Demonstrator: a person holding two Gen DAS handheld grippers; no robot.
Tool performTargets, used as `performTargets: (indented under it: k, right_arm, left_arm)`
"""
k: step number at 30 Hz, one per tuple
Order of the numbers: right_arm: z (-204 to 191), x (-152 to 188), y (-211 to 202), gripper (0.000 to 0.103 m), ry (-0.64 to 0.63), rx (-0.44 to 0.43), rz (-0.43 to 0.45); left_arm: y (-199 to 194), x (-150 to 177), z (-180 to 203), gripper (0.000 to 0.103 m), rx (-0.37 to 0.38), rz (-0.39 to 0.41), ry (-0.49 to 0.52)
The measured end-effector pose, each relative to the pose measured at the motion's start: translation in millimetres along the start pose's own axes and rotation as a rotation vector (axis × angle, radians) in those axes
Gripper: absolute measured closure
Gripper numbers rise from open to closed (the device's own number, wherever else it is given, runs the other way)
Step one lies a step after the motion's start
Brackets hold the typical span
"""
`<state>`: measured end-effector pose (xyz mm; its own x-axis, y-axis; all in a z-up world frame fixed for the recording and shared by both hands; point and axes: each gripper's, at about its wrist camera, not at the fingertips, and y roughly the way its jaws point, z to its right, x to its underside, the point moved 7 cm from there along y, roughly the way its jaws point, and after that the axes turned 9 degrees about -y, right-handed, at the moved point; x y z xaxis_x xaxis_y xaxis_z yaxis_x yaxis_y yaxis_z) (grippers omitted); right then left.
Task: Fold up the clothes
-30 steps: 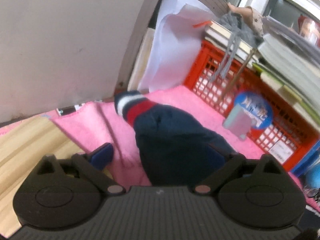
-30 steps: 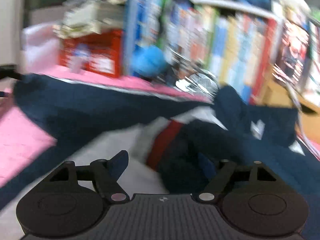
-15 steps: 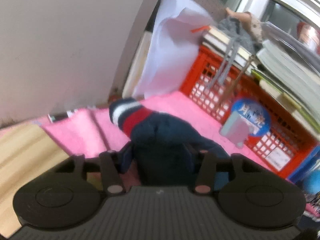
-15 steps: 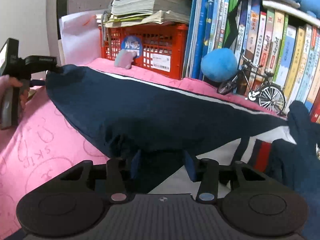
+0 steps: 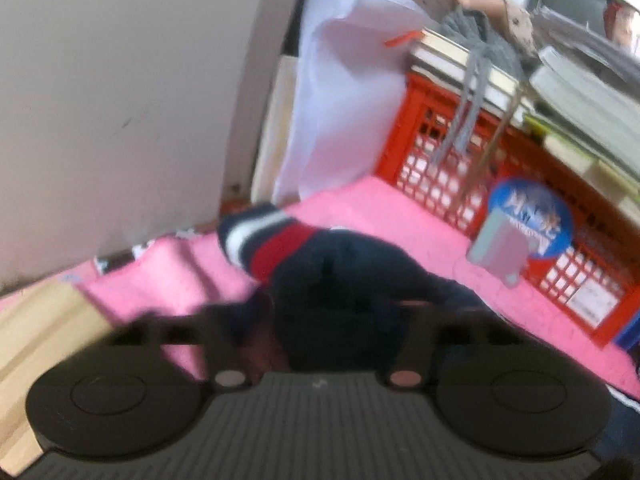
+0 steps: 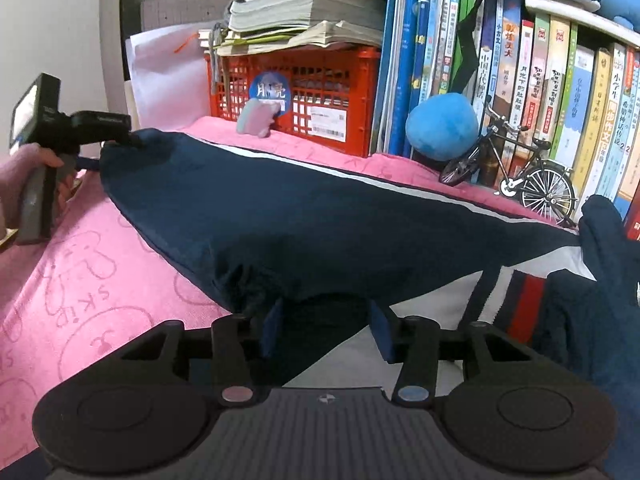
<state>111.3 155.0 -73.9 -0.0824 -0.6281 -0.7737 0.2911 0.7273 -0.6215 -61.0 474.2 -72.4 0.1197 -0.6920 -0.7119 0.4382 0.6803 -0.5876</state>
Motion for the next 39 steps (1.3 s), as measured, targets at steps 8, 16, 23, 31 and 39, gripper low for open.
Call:
performTargets:
  k: [8, 16, 23, 31, 39]
  right_arm:
    - [4, 1, -1, 0.05, 0.03, -0.025, 0.005]
    - [74, 11, -80, 0.02, 0.505, -0.182, 0.19]
    - [98, -15, -142, 0.0, 0.614, -0.263, 0.291]
    - [97, -8, -98, 0.0, 0.678, -0.26, 0.152]
    - [132, 14, -92, 0.073, 0.818, -0.198, 0.14]
  left_arm:
    - [-91, -10, 56, 0.089, 0.232, 0.212, 0.09]
    - [-222, 95, 195, 0.089, 0.533, 0.448, 0.623]
    - [-240, 211, 242, 0.09, 0.594, 0.415, 0.918]
    - [-248, 264, 251, 0.089, 0.644, 0.363, 1.063]
    - [-267, 257, 243, 0.083, 0.76, 0.273, 1.016]
